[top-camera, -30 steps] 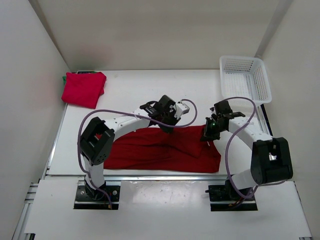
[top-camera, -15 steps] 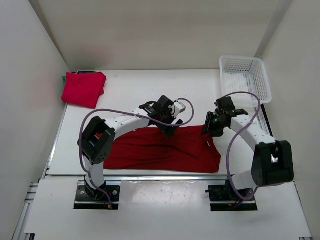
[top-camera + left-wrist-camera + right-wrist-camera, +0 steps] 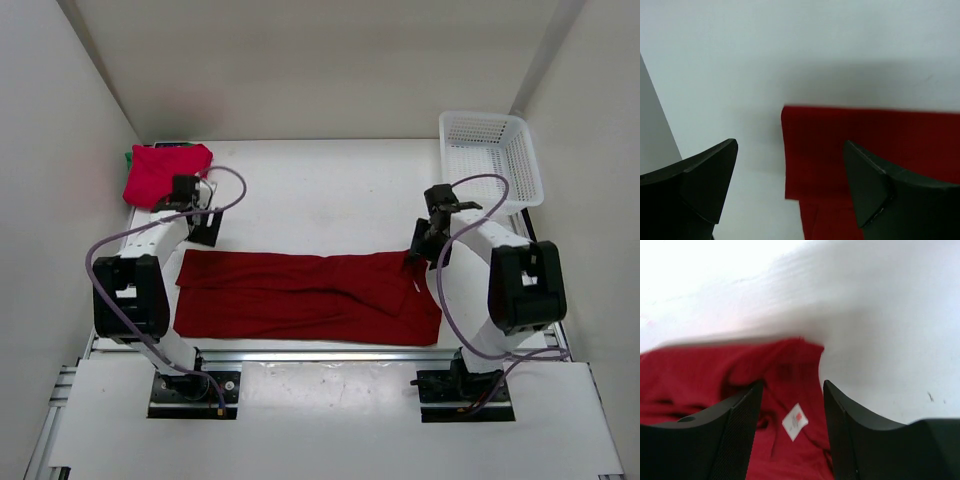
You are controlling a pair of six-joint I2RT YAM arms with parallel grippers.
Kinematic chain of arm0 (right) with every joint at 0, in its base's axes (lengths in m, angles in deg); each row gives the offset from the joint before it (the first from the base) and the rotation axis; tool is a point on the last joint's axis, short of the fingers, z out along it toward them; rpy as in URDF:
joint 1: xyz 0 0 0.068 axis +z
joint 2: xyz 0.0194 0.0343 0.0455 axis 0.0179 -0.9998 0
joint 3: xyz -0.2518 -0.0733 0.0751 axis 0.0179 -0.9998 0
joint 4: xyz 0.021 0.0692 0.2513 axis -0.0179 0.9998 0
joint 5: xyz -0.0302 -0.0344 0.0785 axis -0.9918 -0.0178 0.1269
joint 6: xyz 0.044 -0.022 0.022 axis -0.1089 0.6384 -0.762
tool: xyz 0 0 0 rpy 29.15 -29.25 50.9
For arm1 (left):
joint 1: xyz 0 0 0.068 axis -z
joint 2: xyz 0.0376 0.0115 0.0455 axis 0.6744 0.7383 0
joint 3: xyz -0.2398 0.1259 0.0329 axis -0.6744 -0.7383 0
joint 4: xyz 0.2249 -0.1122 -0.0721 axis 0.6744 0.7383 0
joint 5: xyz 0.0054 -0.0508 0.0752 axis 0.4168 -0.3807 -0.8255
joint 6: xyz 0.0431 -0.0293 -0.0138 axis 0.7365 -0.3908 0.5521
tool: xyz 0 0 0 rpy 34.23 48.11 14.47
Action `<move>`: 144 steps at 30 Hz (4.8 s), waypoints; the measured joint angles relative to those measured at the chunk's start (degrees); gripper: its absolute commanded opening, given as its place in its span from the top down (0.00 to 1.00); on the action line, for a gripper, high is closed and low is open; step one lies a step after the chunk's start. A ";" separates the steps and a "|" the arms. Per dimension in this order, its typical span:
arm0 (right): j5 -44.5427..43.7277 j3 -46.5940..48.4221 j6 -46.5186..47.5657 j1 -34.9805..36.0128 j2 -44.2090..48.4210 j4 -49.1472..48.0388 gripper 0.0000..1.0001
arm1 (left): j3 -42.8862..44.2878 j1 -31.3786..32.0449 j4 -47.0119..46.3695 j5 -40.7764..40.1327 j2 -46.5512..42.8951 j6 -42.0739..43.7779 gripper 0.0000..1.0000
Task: Fold and stack the t-shirts
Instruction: Rotate the tshirt 90 degrees
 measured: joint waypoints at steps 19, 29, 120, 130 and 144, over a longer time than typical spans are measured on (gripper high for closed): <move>0.52 46.21 5.20 3.89 -35.52 7.76 0.74 | -7.06 -12.55 -4.70 -7.58 5.81 8.63 0.25; 3.43 60.30 7.17 6.10 -35.21 5.53 0.56 | -6.71 -14.95 2.05 -6.80 1.73 9.57 0.16; -3.52 18.58 -53.29 62.49 -16.85 -13.51 0.41 | -10.29 -14.71 21.24 10.25 -25.29 5.27 0.03; 0.11 23.43 -62.58 62.60 -23.65 -6.01 0.40 | -11.21 -14.73 22.82 12.50 -26.80 5.73 0.02; 5.84 25.59 -64.70 60.22 -26.75 -7.61 0.71 | -12.79 -14.73 22.58 12.94 -29.81 6.25 0.02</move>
